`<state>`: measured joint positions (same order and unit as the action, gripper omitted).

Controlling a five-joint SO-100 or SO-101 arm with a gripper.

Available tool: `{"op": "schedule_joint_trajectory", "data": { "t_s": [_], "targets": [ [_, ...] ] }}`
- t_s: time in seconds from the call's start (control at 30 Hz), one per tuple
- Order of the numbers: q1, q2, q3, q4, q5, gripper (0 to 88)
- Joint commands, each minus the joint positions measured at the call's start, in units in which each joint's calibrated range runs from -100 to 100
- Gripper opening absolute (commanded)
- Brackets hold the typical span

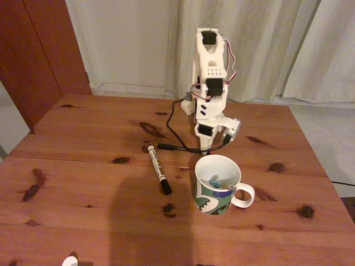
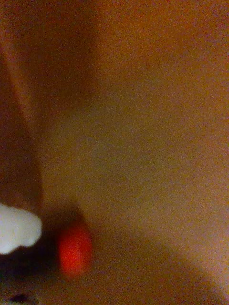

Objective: Clean up the desk and place the pens and markers into the cup

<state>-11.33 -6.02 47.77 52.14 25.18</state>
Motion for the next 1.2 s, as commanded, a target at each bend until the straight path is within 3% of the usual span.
{"op": "schedule_joint_trajectory", "data": {
  "t_s": [0.0, 0.3, 0.43, 1.17],
  "targets": [
    [0.43, -1.06, 1.73, -0.82, 0.18, 10.5],
    [0.27, -1.06, 3.00, -0.82, 0.18, 9.6],
    [0.43, -0.81, 3.00, -0.91, 0.18, 0.0],
    [1.72, -13.55, 1.01, -5.73, -0.35, 0.9]
  ]
}}
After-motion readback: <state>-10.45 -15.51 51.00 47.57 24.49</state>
